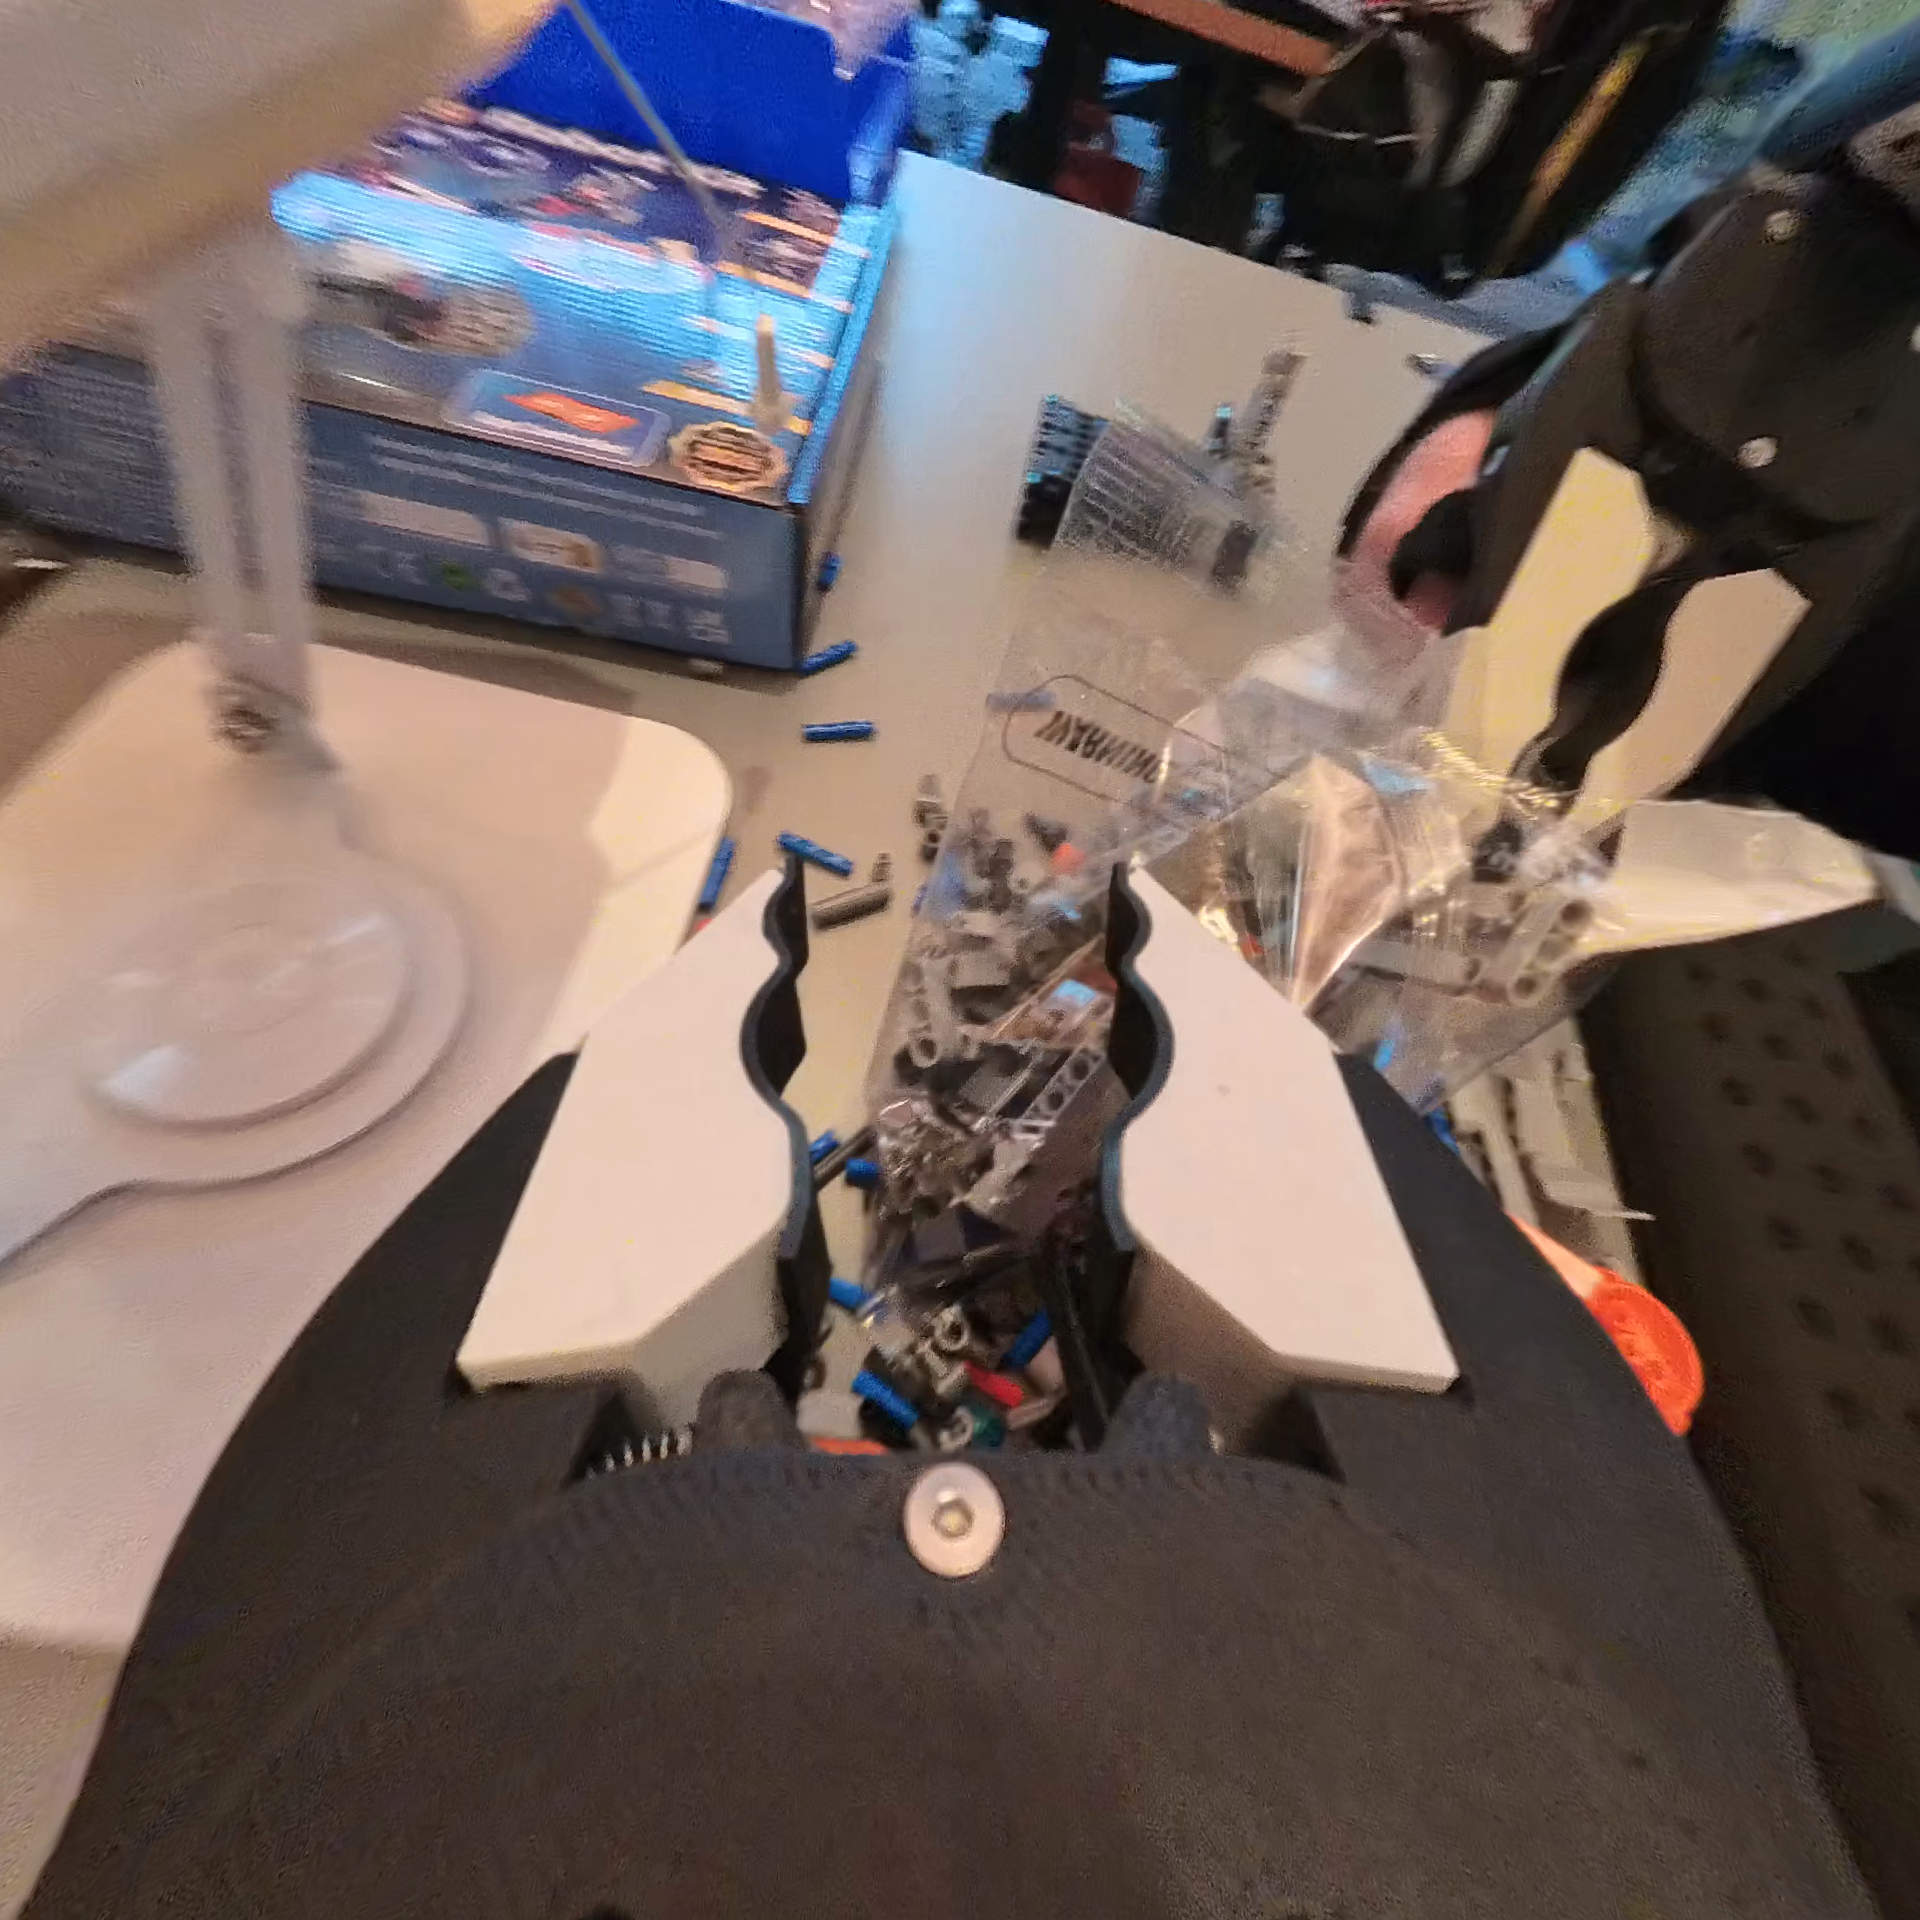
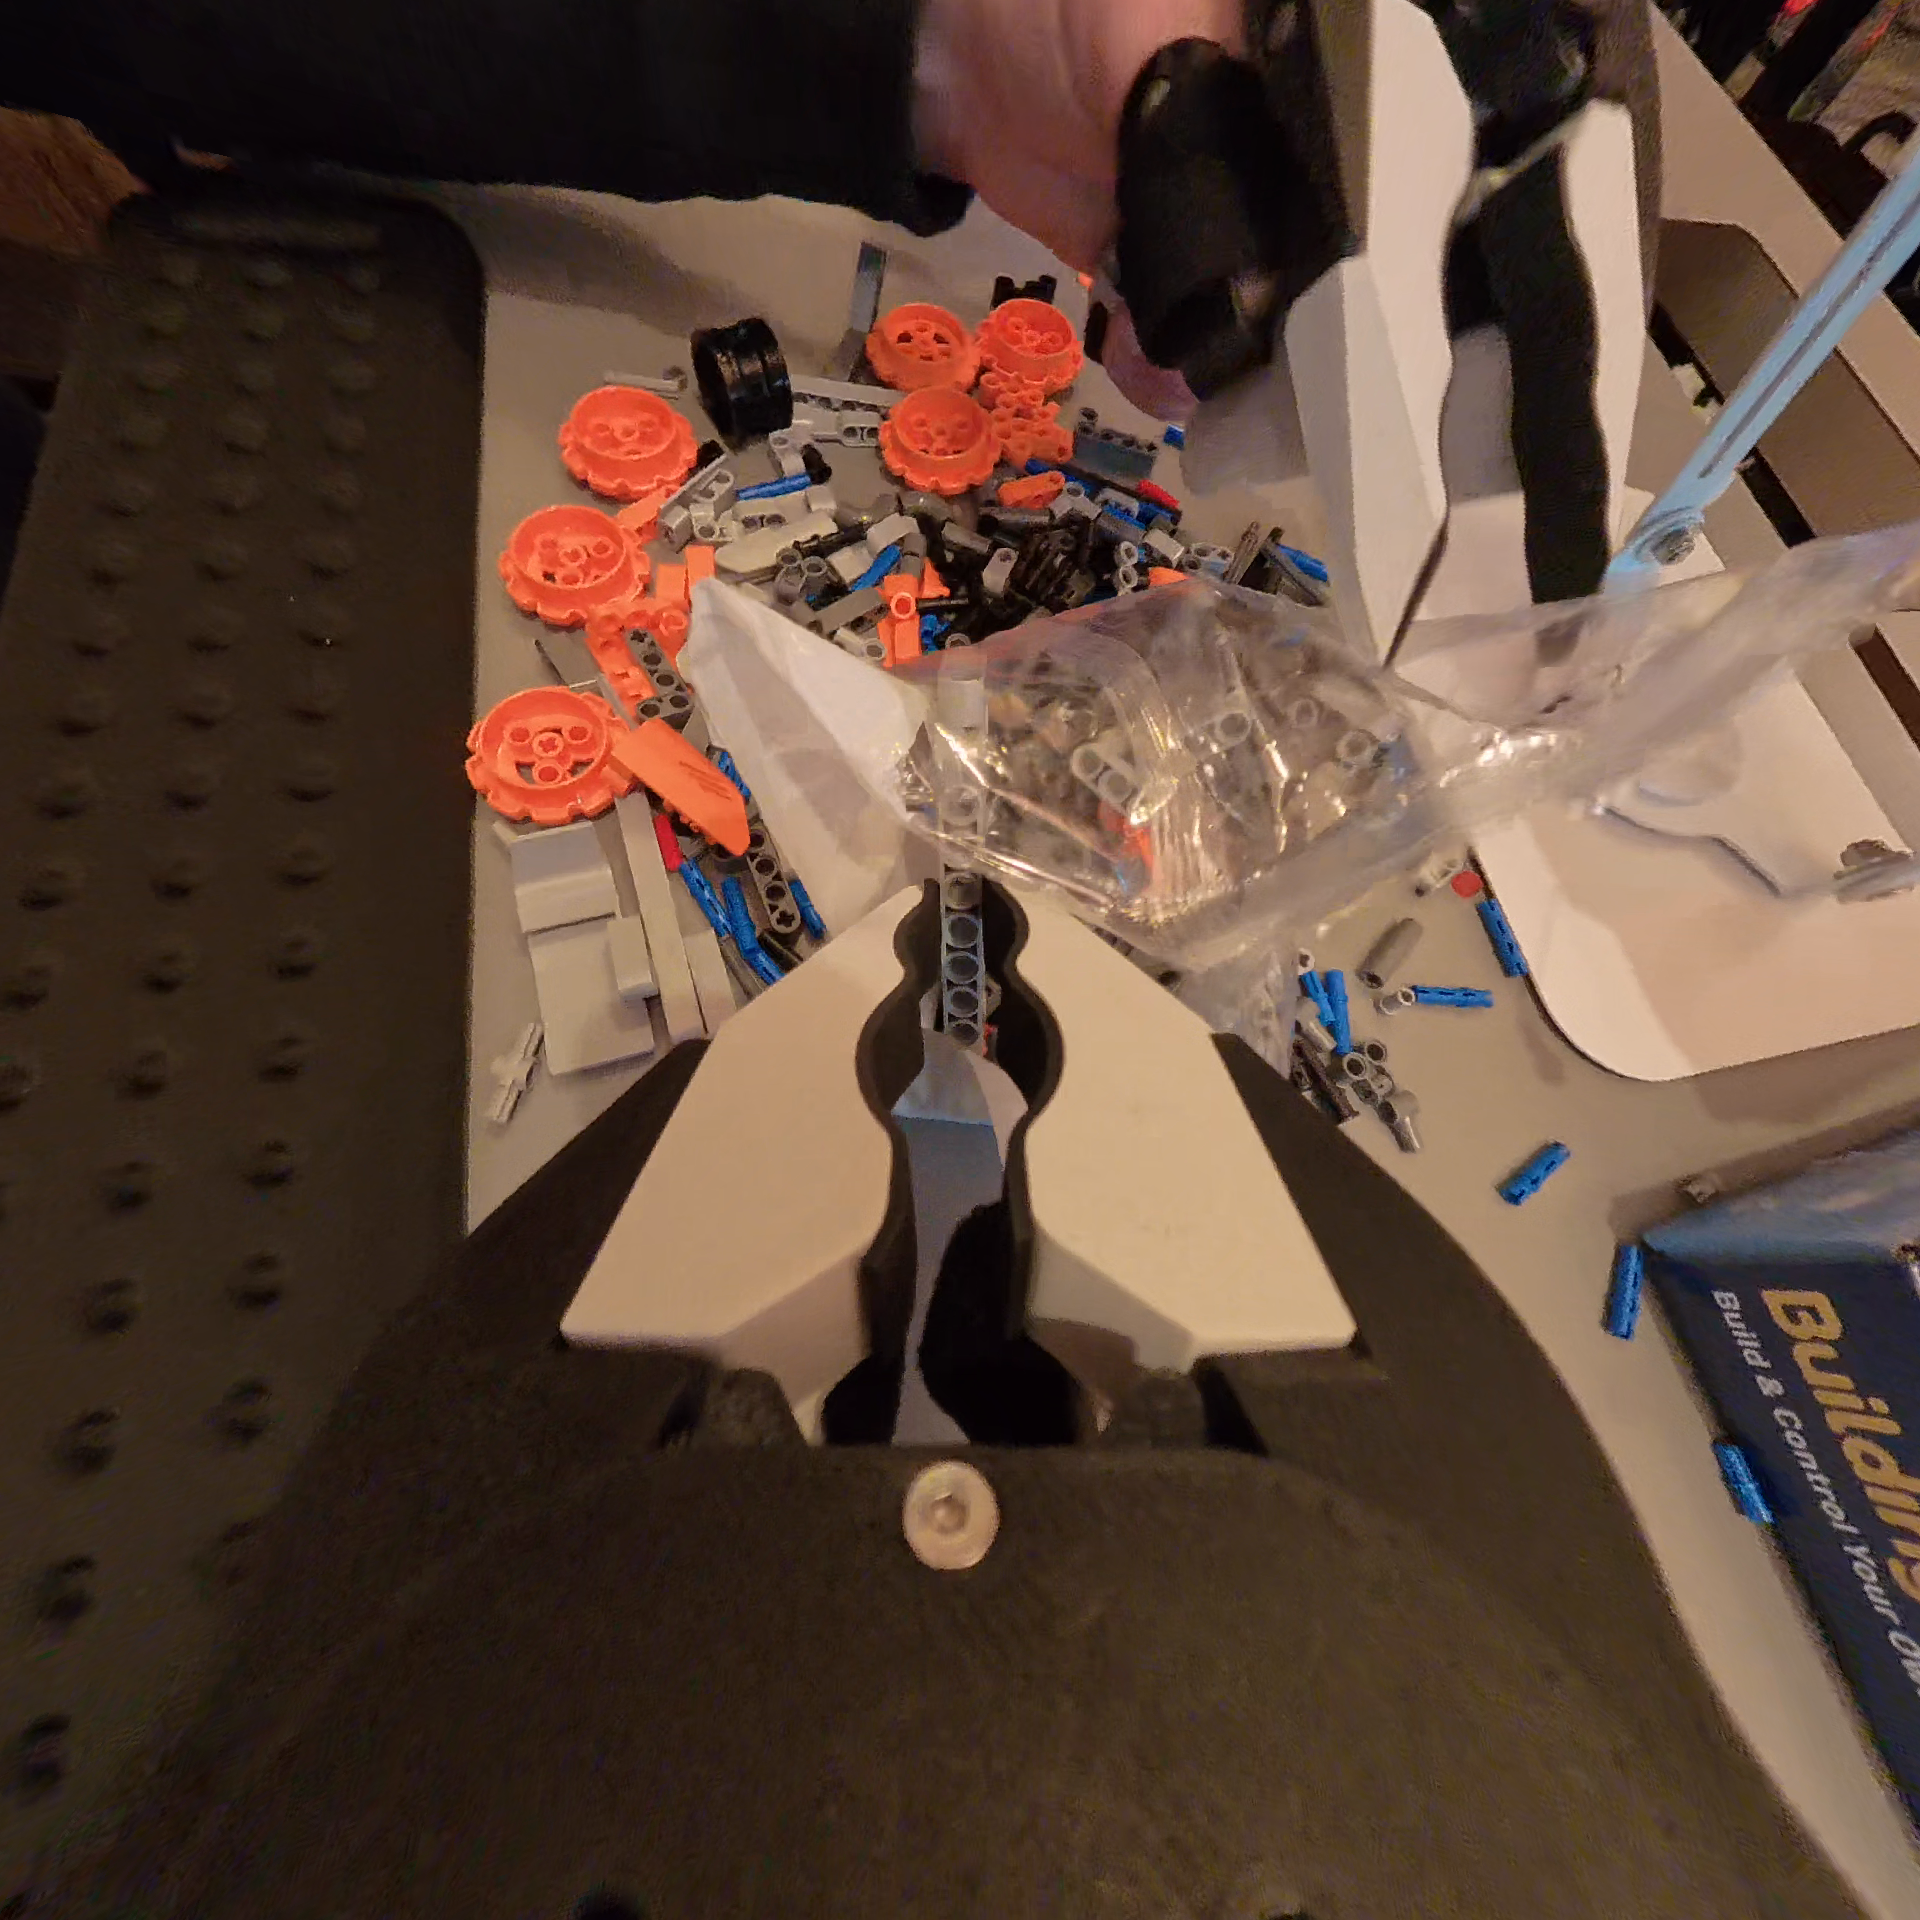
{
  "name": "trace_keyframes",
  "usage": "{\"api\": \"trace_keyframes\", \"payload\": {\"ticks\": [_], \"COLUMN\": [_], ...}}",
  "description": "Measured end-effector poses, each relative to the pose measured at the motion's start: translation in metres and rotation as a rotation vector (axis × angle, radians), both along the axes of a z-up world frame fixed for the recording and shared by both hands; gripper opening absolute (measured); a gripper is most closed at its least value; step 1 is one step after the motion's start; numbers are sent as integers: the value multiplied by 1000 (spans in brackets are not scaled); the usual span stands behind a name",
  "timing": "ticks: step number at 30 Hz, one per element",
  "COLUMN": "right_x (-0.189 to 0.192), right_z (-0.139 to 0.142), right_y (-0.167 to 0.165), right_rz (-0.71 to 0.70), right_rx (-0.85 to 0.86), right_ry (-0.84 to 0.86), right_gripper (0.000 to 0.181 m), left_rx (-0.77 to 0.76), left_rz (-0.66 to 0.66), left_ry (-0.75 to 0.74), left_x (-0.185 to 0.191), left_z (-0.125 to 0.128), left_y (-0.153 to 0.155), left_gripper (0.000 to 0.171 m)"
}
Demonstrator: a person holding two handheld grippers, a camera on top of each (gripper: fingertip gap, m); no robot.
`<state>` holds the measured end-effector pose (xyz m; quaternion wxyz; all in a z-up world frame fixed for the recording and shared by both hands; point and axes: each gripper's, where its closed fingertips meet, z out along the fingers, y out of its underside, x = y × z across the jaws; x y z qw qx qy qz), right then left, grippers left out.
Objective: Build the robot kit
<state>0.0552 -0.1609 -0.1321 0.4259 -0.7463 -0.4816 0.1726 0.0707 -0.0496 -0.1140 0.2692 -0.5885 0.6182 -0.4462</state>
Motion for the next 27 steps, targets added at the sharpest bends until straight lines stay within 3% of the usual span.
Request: {"api": "trace_keyframes", "payload": {"ticks": [4, 6, 8, 14, 21, 27], "right_x": [2, 5, 7, 14, 39, 39], "right_z": [-2, 0, 4, 20, 72, 89], "right_y": [0, 1, 2, 8, 23, 22], "right_rz": [9, -1, -10, -62, -189, -181], "right_rx": [3, 10, 18, 36, -31, -58], "right_ry": [6, 11, 22, 95, 531, 642], "right_gripper": [5, 5, 5, 5, 5, 6], "left_rx": [-62, -28, -1, 30, 61, 63], "left_rz": [-122, -140, -132, -22, 146, 219], "left_ry": [29, 39, 36, -94, -272, -356], "left_x": [9, 9, 9, -7, -50, -74], "left_z": [-9, -11, -11, 20, 67, 86], "left_y": [-19, -22, -23, -12, 10, 17], "left_gripper": [26, 7, 0, 0, 0, 0]}}
